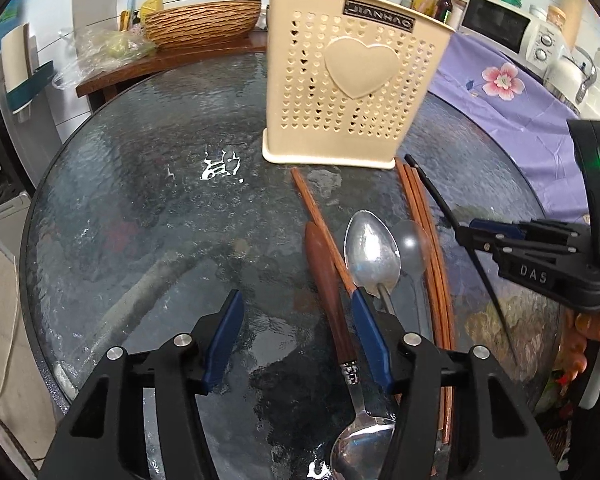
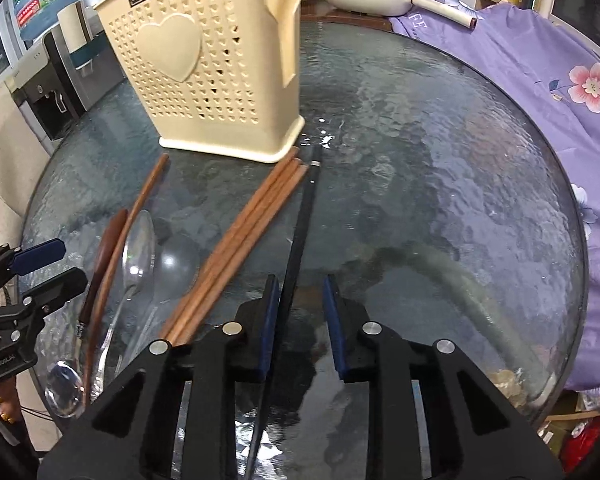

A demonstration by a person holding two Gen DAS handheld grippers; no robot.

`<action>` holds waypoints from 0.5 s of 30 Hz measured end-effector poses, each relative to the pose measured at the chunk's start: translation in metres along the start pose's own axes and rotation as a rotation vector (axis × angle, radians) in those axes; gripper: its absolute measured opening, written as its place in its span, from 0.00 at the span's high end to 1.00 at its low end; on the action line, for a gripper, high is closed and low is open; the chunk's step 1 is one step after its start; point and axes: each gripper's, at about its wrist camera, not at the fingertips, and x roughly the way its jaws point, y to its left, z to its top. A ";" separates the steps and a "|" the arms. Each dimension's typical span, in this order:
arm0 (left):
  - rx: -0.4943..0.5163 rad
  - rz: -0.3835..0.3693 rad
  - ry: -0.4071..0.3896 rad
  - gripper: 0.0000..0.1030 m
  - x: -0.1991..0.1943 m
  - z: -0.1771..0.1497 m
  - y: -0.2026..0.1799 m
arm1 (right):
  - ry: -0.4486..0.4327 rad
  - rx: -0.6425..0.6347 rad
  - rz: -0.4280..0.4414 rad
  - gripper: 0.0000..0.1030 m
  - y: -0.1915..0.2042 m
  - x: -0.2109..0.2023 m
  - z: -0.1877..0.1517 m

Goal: Organize utensils
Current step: 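Move both tools back down to the remaining utensils on the table, then grasp the wooden-handled spoon with the left tool while the right grasps a black chopstick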

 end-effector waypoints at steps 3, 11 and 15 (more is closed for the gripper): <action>0.010 -0.001 0.012 0.53 0.001 -0.002 -0.003 | -0.003 0.002 0.002 0.77 -0.003 -0.001 -0.001; 0.045 0.017 0.037 0.61 0.006 -0.003 -0.011 | -0.008 -0.005 -0.007 0.77 -0.003 0.000 -0.001; 0.055 0.023 0.051 0.65 0.011 0.000 -0.017 | -0.006 -0.005 -0.009 0.77 0.000 0.000 -0.001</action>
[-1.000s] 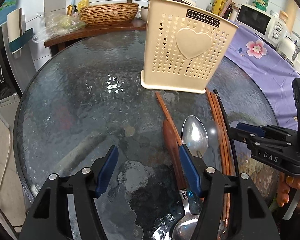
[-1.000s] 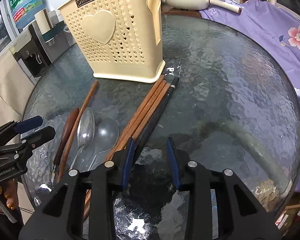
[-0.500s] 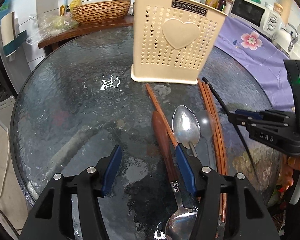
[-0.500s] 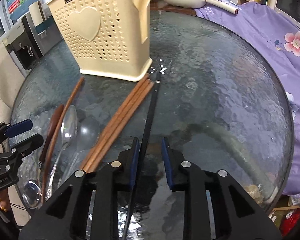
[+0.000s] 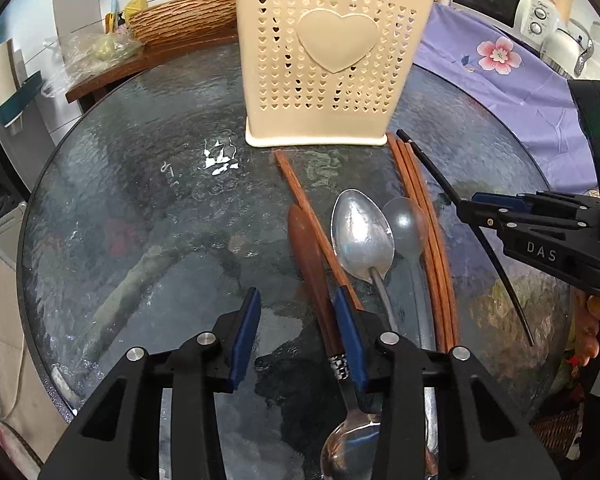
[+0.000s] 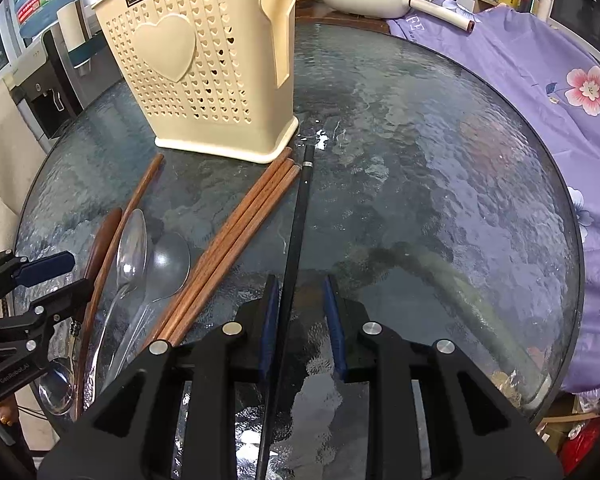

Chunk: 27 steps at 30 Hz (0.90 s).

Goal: Organize utensils
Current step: 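Grasp the wooden-handled spoon with the left tool while the right grasps a black chopstick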

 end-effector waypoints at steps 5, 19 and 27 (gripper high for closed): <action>0.013 0.019 0.002 0.70 0.005 0.006 -0.002 | 0.001 -0.012 -0.014 0.77 0.003 0.004 0.006; -0.018 -0.001 0.024 0.82 0.024 0.036 0.007 | 0.026 -0.023 -0.018 0.77 0.003 0.028 0.045; -0.026 -0.007 0.025 0.83 0.025 0.037 0.004 | 0.032 -0.010 -0.034 0.77 -0.004 0.040 0.063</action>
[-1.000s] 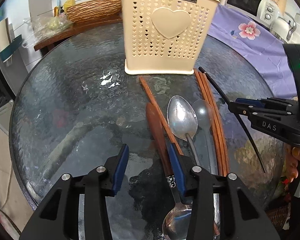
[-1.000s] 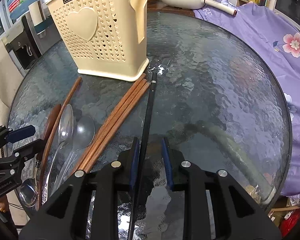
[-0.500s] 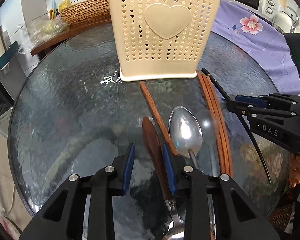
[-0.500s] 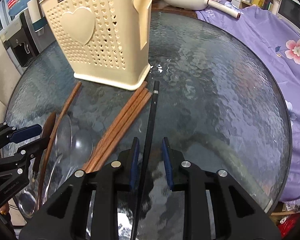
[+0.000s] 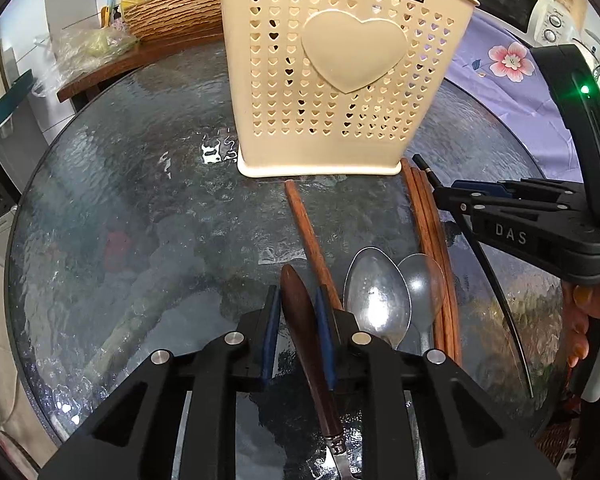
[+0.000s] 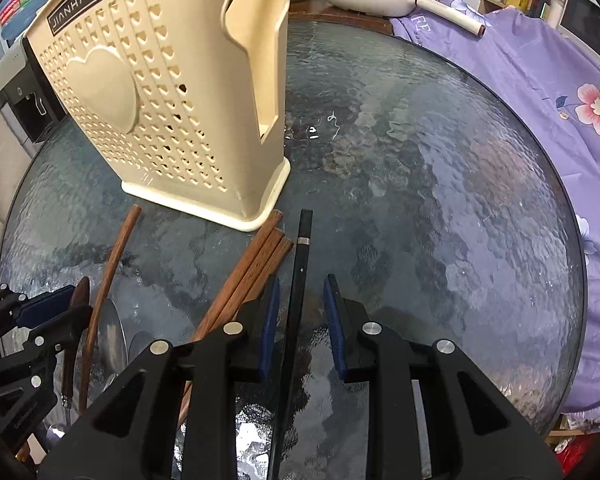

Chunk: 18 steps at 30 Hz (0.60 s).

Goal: Organize utensils
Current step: 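Grasp the wooden-handled spoon with the left tool while the right grasps a black chopstick, then lift the spoon and black chopstick and carry them over the holder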

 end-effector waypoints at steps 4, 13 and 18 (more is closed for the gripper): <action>-0.005 -0.001 -0.001 0.83 0.000 0.000 0.000 | -0.007 0.001 0.001 0.80 -0.004 0.005 0.006; -0.028 -0.009 -0.009 0.84 0.000 0.000 0.004 | -0.043 0.030 0.033 0.92 -0.002 0.000 -0.007; -0.042 -0.010 -0.015 0.85 0.000 0.002 0.007 | -0.067 0.077 0.104 0.92 -0.012 -0.006 -0.012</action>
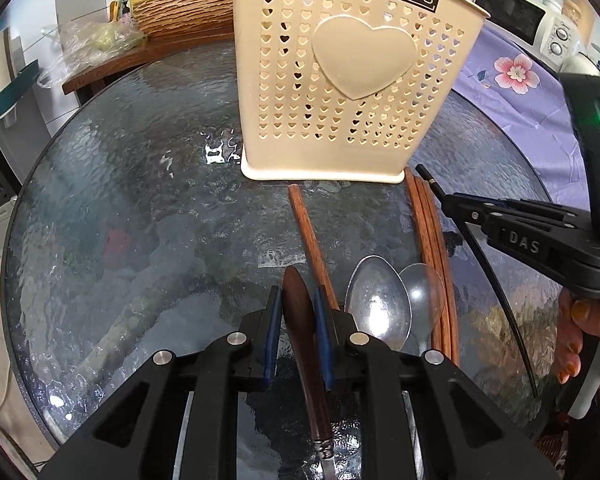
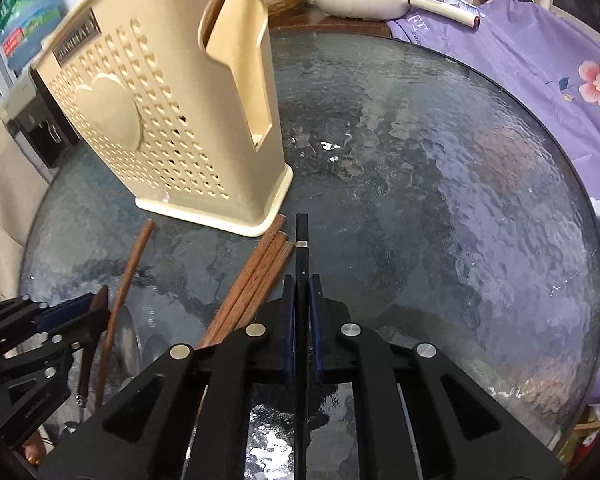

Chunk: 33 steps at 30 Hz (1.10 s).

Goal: Organize utensils
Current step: 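Lift the spoon and black chopstick and carry them over the holder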

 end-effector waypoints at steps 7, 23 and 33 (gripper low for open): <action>-0.020 -0.018 -0.044 0.85 -0.015 0.004 0.006 | -0.093 0.055 0.108 0.92 -0.010 -0.037 0.000; -0.030 -0.063 -0.228 0.86 -0.100 0.004 0.013 | -0.301 0.003 0.366 0.92 -0.008 -0.154 -0.014; -0.027 -0.078 -0.247 0.86 -0.112 0.001 0.015 | -0.311 -0.012 0.394 0.92 -0.010 -0.171 -0.024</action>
